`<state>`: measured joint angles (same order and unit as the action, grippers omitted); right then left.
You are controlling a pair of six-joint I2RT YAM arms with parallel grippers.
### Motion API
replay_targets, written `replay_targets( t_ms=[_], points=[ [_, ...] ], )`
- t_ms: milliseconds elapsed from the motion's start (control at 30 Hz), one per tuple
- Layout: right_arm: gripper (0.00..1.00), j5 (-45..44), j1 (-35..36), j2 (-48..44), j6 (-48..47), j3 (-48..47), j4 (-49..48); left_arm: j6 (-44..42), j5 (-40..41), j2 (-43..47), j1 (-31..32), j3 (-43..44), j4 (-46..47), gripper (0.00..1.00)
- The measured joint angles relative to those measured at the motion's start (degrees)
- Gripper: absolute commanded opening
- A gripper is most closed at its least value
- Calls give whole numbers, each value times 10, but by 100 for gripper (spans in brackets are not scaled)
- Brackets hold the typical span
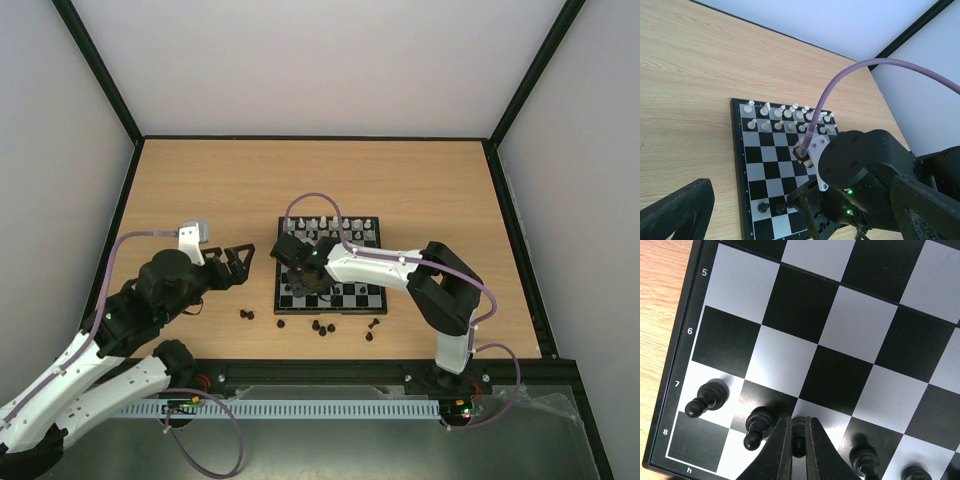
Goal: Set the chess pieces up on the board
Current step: Place the chess piece on the chessboard.
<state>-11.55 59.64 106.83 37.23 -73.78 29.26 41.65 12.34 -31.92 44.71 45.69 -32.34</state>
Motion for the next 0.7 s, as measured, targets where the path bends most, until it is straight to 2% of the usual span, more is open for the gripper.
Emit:
replay_targets(
  t_ms=[700],
  points=[
    [2, -3, 0, -9, 3, 14, -7, 1, 0, 2, 0, -7, -3, 99]
  ],
)
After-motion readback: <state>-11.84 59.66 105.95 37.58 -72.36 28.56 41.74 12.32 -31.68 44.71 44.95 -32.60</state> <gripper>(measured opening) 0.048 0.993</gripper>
